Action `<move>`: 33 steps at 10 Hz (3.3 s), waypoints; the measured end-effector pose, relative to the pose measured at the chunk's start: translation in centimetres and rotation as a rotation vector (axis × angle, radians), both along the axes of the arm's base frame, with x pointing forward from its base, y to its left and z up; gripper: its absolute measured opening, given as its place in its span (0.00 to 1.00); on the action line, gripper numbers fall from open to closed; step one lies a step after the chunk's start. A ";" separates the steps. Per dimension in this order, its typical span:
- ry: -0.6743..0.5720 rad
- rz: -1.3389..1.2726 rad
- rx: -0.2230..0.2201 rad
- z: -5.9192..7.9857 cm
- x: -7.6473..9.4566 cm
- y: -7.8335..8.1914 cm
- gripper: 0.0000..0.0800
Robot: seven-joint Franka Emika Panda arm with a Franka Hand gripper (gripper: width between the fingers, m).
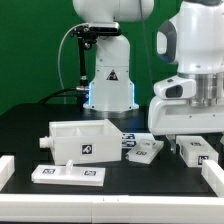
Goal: Assemble cabinet
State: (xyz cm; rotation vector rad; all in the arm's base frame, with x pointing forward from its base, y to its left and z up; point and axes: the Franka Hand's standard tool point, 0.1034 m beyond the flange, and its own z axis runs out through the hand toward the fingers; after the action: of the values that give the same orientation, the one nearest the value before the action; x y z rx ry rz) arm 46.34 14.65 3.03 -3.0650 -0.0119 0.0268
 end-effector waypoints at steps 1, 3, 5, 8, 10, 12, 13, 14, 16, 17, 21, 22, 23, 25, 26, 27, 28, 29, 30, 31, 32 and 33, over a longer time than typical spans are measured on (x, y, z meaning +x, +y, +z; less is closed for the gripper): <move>0.008 -0.002 0.002 1.0 0.4 -0.6 0.99; 0.008 -0.004 0.003 0.9 0.4 -0.6 1.00; 0.010 -0.004 0.002 0.8 0.4 -0.6 1.00; 0.001 0.062 0.002 1.6 0.9 -2.2 1.00; 0.037 0.100 0.004 2.5 1.2 -3.2 1.00; 0.030 0.101 0.004 2.2 1.2 -3.0 1.00; 0.030 0.101 0.003 2.2 1.2 -3.0 1.00; 0.030 0.100 0.004 2.2 1.2 -3.4 1.00; 0.039 0.076 0.002 3.8 0.6 -6.4 1.00; 0.036 0.054 -0.003 4.5 0.1 -8.1 1.00; 0.041 0.053 -0.005 4.3 -0.3 -8.4 1.00; 0.042 0.072 -0.005 4.3 -0.7 -8.8 1.00; 0.048 0.089 -0.008 4.5 -1.9 -10.3 1.00; 0.038 0.128 -0.013 4.7 -3.9 -13.8 1.00; 0.030 0.148 -0.018 4.0 -4.4 -15.3 1.00; 0.027 0.149 -0.021 3.2 -5.0 -16.3 1.00; 0.018 0.156 -0.031 2.3 -5.0 -16.9 1.00; 0.025 0.156 -0.036 1.2 -5.1 -17.2 1.00; 0.026 0.156 -0.037 1.0 -4.8 -17.3 1.00; 0.025 0.156 -0.037 1.0 -4.7 -17.3 1.00; 0.026 0.156 -0.037 1.0 -4.7 -17.3 0.84; 0.026 0.156 -0.037 1.0 -4.8 -17.3 0.84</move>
Offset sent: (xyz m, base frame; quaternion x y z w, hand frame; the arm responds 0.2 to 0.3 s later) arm 0.0000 0.0000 0.0000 0.0000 0.0000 0.0000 1.0000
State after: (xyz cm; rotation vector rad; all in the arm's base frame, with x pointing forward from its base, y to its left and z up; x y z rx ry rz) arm 41.58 -2.61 4.00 -3.0928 -0.2524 0.0775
